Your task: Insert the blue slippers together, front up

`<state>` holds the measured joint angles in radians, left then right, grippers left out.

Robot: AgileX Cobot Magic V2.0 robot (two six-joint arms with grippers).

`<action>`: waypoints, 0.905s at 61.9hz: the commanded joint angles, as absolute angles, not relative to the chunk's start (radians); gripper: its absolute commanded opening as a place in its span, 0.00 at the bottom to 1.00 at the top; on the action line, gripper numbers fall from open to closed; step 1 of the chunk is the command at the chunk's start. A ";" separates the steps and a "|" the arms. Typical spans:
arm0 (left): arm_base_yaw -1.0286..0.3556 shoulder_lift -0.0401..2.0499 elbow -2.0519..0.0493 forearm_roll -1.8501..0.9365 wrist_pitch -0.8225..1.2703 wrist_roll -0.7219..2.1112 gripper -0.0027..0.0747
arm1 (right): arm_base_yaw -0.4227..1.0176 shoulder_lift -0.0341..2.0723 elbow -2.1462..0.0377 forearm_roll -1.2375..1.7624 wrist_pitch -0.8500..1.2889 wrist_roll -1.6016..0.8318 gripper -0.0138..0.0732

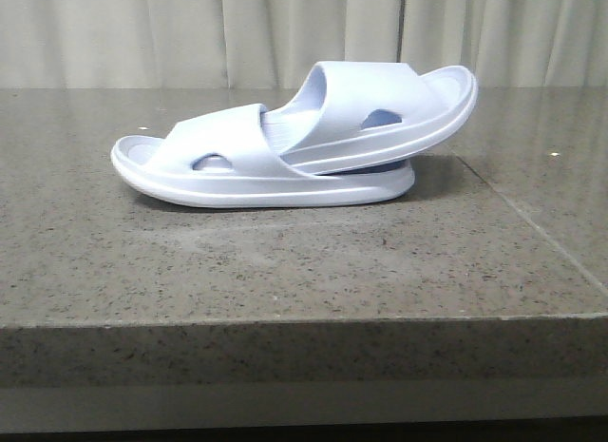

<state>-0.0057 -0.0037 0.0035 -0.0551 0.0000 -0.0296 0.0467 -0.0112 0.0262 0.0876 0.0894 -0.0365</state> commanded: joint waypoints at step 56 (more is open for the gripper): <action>-0.012 -0.019 0.009 -0.057 -0.077 -0.039 0.01 | 0.043 -0.027 0.021 0.076 -0.007 -0.018 0.08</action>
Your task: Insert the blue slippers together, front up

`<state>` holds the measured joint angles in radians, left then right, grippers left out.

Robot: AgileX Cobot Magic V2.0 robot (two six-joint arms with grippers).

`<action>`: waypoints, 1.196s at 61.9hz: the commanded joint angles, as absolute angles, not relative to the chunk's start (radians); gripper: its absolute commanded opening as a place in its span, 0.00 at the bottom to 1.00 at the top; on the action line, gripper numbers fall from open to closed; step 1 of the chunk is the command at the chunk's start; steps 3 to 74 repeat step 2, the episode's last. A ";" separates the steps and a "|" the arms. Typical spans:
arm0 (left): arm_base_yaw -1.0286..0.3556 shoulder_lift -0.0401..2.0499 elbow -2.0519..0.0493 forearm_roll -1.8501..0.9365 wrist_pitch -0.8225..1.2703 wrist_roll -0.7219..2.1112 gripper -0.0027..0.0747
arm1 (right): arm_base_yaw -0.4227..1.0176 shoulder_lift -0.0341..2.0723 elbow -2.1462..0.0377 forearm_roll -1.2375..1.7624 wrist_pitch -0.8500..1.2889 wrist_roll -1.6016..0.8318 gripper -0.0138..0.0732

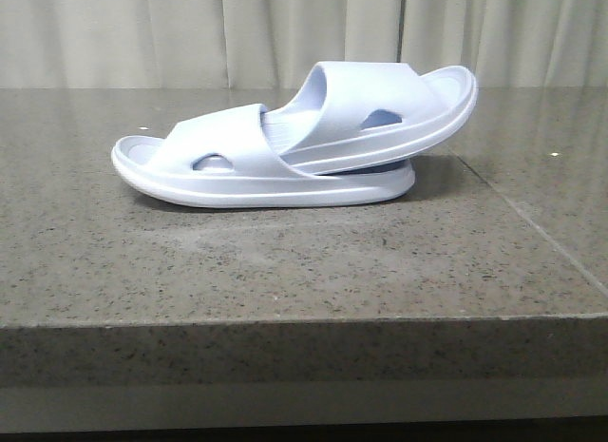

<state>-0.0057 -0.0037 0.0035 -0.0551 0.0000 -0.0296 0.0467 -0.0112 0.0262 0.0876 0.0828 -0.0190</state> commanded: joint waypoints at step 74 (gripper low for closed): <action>-0.012 -0.019 0.009 -0.057 -0.077 -0.039 0.01 | 0.043 -0.027 0.021 0.076 -0.007 -0.018 0.08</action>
